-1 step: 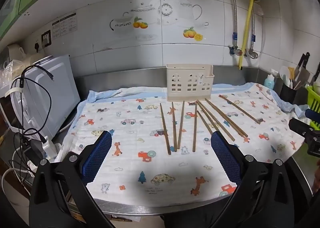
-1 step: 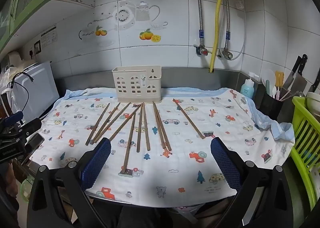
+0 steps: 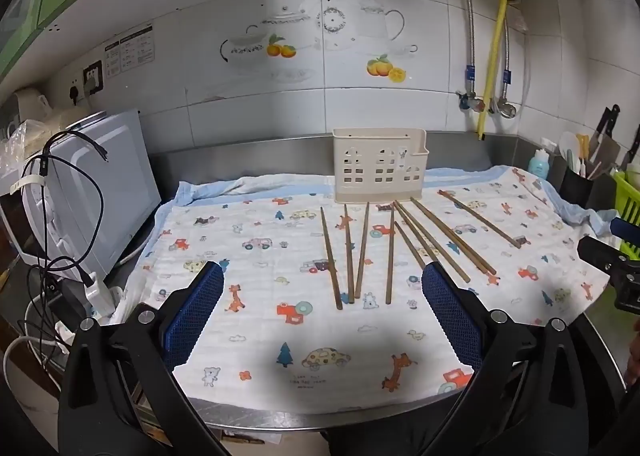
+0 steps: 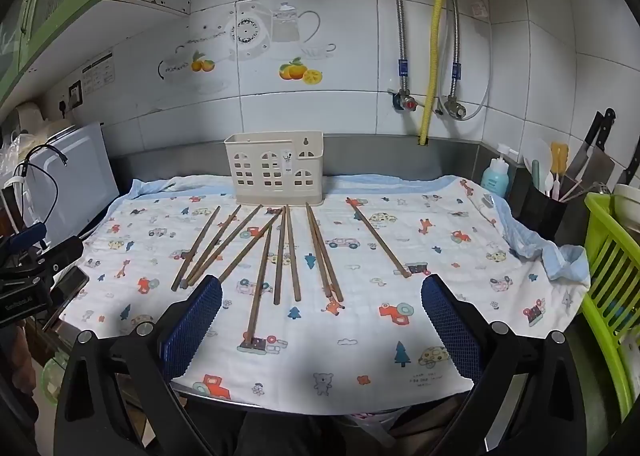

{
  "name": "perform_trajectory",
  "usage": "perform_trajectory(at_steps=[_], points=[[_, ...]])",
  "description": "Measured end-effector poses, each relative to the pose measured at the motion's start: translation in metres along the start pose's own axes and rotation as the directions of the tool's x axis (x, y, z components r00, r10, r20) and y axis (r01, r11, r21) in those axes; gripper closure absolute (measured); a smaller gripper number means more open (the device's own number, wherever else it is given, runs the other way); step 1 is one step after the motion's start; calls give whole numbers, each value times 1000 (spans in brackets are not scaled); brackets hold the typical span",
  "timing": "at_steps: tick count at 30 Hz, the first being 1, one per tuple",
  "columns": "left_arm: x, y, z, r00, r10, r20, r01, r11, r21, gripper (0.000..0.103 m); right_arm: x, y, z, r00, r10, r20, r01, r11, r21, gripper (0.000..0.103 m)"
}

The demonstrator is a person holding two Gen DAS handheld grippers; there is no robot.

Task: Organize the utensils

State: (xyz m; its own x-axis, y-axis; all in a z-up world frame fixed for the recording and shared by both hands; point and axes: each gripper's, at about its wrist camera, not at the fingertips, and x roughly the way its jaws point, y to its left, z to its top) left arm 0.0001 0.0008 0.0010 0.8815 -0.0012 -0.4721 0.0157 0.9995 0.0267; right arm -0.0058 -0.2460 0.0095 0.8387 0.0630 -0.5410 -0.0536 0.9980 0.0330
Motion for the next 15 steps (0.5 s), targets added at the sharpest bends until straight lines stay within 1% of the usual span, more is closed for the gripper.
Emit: perform_trajectory(at_steps=[9,11,15], points=[[-1,3,6,1000,-5,12,5,1000,-4,5,0,3,0,1000,7,0,-7,1000,-4,6],[-9,0,3,1000,-1,21,1,1000,9,5,0,5,0,1000,7,-2,-7,1000,-4,6],[-5,0,3,1000,2,13,-2,1000,4,5,1,4,0,1000,7,0,-7,1000,-2,6]])
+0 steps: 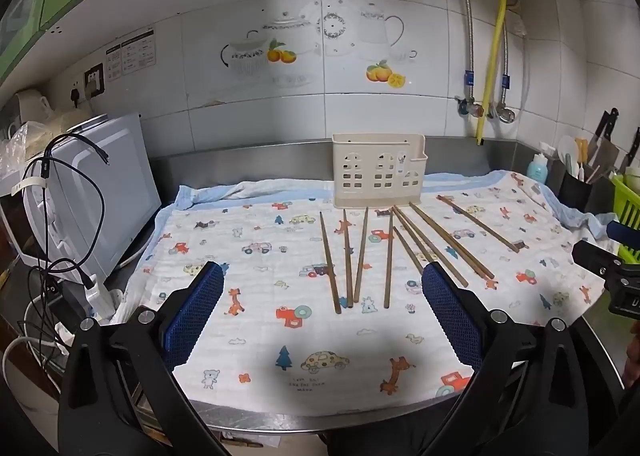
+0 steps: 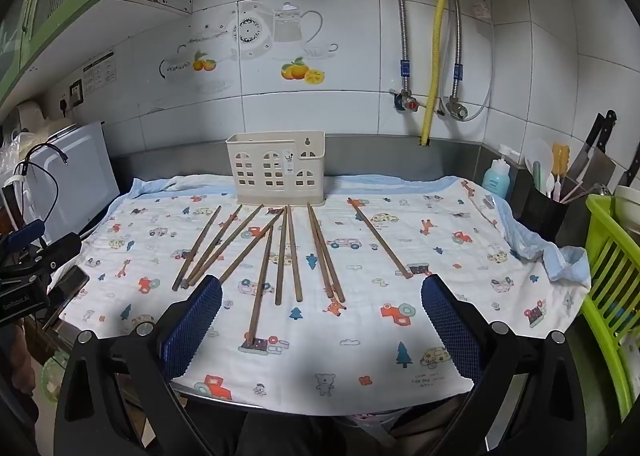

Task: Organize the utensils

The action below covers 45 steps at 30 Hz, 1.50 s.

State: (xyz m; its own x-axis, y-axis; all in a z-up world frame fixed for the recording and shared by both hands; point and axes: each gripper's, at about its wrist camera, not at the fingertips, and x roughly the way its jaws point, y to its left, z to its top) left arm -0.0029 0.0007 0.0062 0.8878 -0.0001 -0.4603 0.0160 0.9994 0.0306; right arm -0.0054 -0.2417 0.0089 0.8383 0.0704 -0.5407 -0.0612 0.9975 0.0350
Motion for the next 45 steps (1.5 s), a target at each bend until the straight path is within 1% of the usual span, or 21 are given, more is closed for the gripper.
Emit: perform_trajectory(at_steps=[45], points=[[4,2,-8,1000,5,-7,-5,1000,-2,5,1,1,-1,1000,5,-5,-5,1000,-3,6]])
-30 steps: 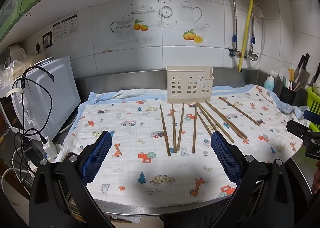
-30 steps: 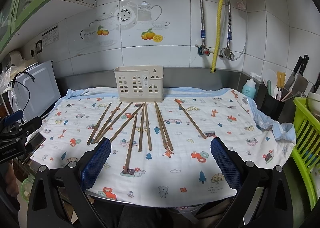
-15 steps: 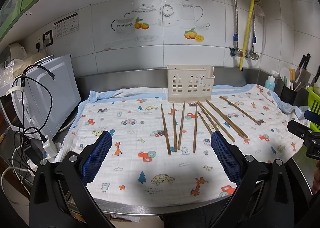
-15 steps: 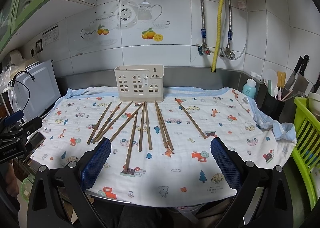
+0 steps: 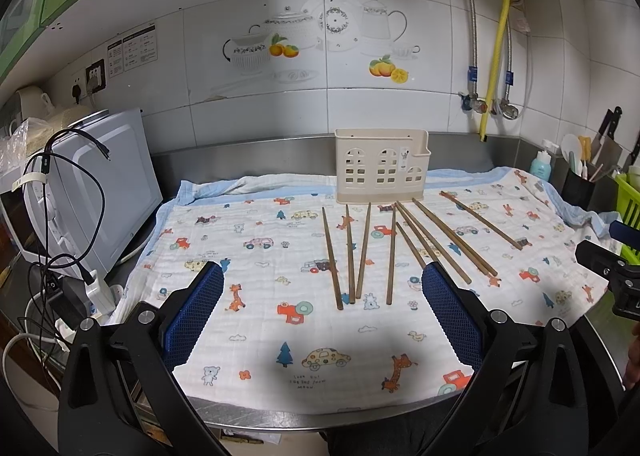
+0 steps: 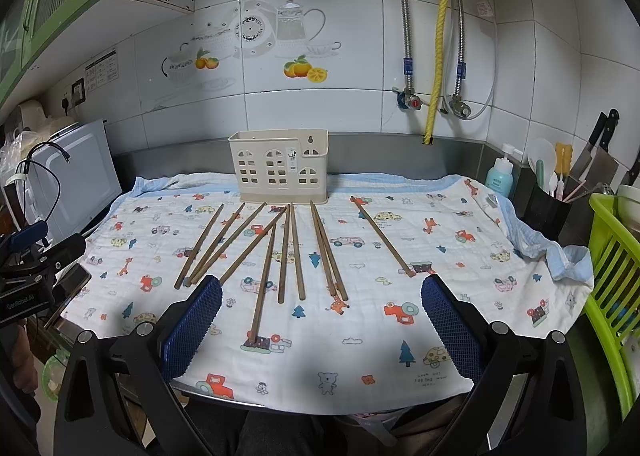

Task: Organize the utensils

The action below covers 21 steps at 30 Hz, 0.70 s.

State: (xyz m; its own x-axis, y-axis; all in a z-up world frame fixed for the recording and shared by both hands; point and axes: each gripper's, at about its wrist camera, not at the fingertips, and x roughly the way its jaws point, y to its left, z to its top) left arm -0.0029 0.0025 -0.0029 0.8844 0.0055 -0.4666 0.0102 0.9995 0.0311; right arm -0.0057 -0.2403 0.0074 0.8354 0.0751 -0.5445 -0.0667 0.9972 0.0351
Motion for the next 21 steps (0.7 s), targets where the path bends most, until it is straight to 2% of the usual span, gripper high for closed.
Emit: perform_trajectory(at_steps=[21], points=[[6,4,-2,1000,1,-11,-1,1000,-3,5,9,1,-2,1000,5,-12,-5,1000,-4,6]])
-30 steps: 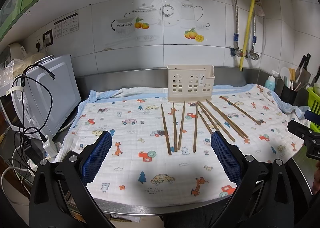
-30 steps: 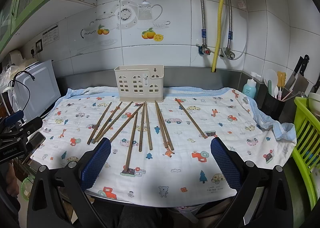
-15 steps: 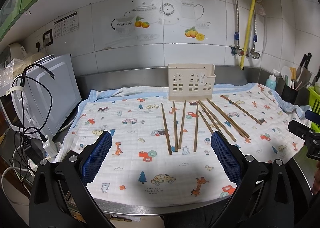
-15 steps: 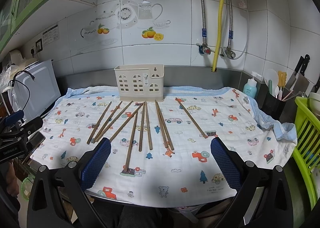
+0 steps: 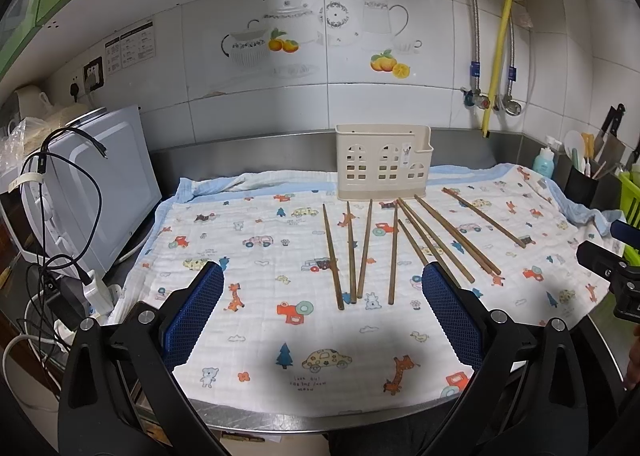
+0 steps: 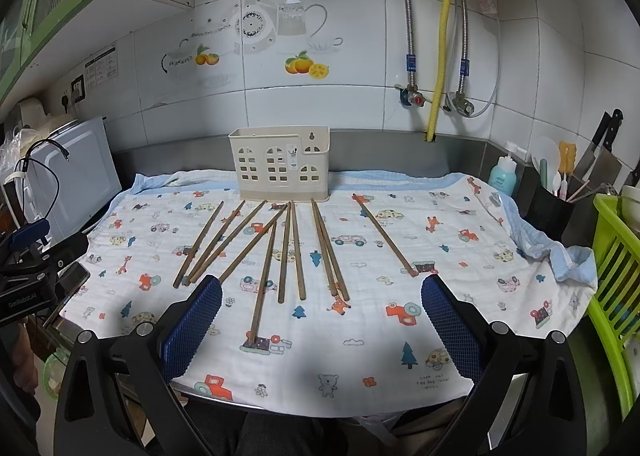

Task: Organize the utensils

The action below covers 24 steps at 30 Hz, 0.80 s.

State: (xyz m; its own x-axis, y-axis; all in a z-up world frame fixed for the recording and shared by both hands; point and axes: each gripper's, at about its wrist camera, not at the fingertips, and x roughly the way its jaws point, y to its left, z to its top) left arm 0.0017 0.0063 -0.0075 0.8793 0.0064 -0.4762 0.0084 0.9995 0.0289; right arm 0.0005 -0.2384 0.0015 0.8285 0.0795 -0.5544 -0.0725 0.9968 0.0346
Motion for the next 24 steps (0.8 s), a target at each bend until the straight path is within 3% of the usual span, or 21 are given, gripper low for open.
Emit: perform_trajectory(at_steps=[24], points=[[45,-4,6,995,10,-98,-11,1000,-14,5,38,-5,5,998,25,-51,-25,1000,-8,6]])
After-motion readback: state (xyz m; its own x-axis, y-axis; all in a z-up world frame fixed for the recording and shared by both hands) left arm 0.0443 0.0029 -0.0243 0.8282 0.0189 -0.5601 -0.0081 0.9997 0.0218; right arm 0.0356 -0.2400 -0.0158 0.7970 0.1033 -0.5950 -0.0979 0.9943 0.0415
